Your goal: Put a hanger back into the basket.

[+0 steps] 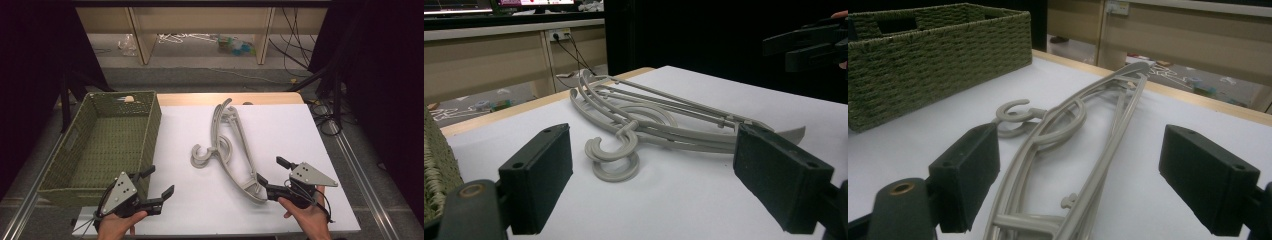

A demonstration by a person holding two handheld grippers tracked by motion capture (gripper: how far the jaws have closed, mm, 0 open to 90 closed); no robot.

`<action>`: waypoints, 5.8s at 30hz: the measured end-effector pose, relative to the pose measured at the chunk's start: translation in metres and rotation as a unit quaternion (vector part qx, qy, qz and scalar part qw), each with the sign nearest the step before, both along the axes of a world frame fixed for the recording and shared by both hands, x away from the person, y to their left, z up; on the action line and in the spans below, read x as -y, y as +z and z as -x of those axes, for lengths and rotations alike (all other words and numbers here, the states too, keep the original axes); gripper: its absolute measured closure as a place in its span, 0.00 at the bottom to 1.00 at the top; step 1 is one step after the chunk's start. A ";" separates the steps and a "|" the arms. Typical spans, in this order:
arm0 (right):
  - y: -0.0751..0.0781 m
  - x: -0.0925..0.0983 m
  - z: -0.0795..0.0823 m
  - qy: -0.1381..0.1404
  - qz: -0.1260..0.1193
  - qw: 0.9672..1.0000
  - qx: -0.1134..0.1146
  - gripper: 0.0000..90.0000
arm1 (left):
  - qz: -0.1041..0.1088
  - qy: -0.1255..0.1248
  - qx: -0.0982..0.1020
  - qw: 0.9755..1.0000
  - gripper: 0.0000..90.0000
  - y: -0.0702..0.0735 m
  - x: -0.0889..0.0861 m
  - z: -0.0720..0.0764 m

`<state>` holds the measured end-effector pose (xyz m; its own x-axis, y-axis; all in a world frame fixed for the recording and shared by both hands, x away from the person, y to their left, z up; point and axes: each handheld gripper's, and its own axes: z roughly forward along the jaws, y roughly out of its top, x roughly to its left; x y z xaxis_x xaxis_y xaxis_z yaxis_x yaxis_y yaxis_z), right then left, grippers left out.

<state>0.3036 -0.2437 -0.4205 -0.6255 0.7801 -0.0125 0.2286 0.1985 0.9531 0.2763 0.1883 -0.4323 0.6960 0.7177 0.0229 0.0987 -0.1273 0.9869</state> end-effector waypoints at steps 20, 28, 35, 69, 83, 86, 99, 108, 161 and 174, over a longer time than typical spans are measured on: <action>-0.002 -0.010 -0.008 -0.004 0.033 0.999 -0.024 0.20 | -0.011 -0.003 0.005 1.000 0.18 0.000 0.002 -0.003; -0.001 -0.025 -0.016 0.009 0.061 0.997 -0.043 0.21 | -0.008 -0.002 0.003 1.000 0.18 -0.001 0.004 -0.003; -0.002 -0.054 -0.031 0.040 0.111 0.990 -0.071 0.27 | -0.008 -0.004 0.001 1.000 0.18 -0.001 0.004 0.000; -0.036 -0.121 -0.103 0.078 0.230 0.934 -0.263 0.67 | -0.022 -0.017 0.004 1.000 0.18 -0.001 0.008 0.002; -0.023 -0.122 -0.102 0.068 0.228 0.937 -0.256 0.79 | -0.028 -0.021 0.004 0.999 0.18 -0.001 0.008 0.004; -0.015 -0.119 -0.100 0.070 0.221 0.939 -0.252 0.80 | -0.026 -0.021 0.006 0.999 0.18 0.000 0.007 0.004; 0.006 -0.088 -0.085 0.064 0.215 0.947 -0.231 0.84 | -0.028 -0.022 0.008 0.999 0.18 0.000 0.007 0.004; 0.014 -0.071 -0.078 0.059 0.231 0.950 -0.203 0.88 | -0.029 -0.022 0.008 0.999 0.18 0.000 0.006 0.005; 0.035 -0.071 -0.017 0.305 0.216 0.912 -0.170 0.91 | -0.150 -0.074 0.002 0.986 0.30 -0.012 0.055 -0.020; 0.031 -0.074 -0.013 0.335 0.209 0.902 -0.174 0.91 | -0.210 -0.153 0.021 0.966 0.53 -0.019 0.078 -0.028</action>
